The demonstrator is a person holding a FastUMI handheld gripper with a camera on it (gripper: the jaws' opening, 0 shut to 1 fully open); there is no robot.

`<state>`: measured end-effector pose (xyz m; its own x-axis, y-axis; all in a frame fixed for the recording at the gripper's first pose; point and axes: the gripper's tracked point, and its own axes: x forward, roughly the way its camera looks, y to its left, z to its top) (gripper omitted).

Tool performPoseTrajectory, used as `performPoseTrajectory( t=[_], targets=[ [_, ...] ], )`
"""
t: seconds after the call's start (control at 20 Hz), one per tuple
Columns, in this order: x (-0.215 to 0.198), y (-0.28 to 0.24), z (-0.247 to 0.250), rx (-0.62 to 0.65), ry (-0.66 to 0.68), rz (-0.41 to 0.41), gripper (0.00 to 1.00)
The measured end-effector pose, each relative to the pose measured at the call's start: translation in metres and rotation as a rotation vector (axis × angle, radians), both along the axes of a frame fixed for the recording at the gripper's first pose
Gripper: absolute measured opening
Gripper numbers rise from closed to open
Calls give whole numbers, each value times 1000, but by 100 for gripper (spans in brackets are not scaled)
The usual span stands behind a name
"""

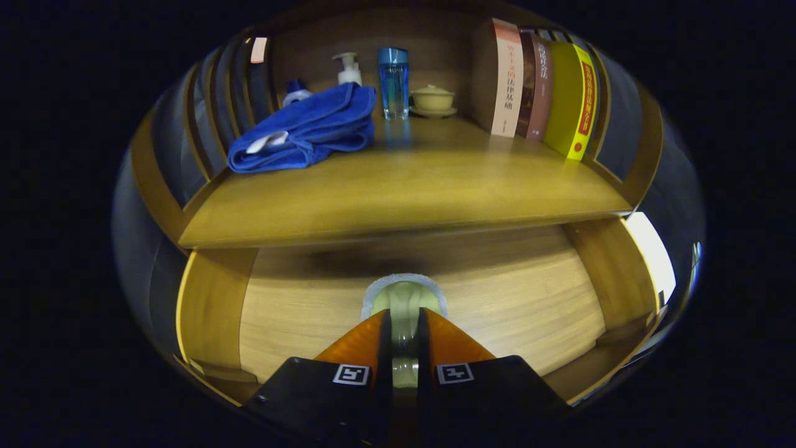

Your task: Pull open the drawer, take out the items inside it, and place them on the countertop above the cabinet.

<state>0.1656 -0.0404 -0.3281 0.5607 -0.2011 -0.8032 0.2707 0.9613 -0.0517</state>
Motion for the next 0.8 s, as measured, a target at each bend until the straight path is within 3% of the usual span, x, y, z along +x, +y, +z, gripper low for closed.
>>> performPoseTrajectory(
  t=[0.35, 0.6, 0.8],
  targets=[
    [-3, -12, 100, -94, -130, -58, 26],
    [32, -38, 156, -111, -243, -80, 26],
    [77, -57, 158, -122, -271, -27, 26]
  ],
)
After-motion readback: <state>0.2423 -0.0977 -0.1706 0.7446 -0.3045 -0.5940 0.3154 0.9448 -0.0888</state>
